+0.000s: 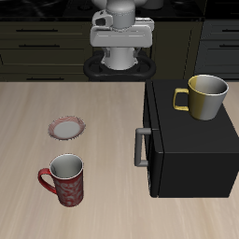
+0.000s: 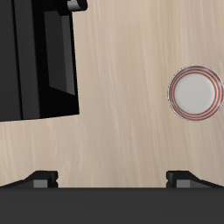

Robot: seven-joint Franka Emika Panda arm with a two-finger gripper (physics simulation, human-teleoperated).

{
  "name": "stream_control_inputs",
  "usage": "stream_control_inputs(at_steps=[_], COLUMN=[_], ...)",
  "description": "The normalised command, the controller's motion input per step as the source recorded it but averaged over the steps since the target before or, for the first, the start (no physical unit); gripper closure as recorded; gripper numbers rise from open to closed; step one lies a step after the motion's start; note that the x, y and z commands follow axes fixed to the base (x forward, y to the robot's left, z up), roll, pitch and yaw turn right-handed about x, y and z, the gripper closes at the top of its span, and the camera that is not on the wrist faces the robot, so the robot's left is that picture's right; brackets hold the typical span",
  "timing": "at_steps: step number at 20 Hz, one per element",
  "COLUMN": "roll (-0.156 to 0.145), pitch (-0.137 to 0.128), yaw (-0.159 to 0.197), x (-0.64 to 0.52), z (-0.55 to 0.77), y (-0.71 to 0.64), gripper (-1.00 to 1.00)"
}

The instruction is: Open the microwave

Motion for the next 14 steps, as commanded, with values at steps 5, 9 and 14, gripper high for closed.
stream_control_inputs(at_steps=[5, 9, 14], roll=[-0.036, -0.004, -0.006], pitch=[-0.021, -0.030, -0.024], yaw=[0.023, 0.027, 0.051], x=[0.11, 0.10, 0.16], z=[0.10, 0.10, 0.12], y=[-0.11, -0.06, -0.04], gripper=[-1.00, -1.00, -1.00])
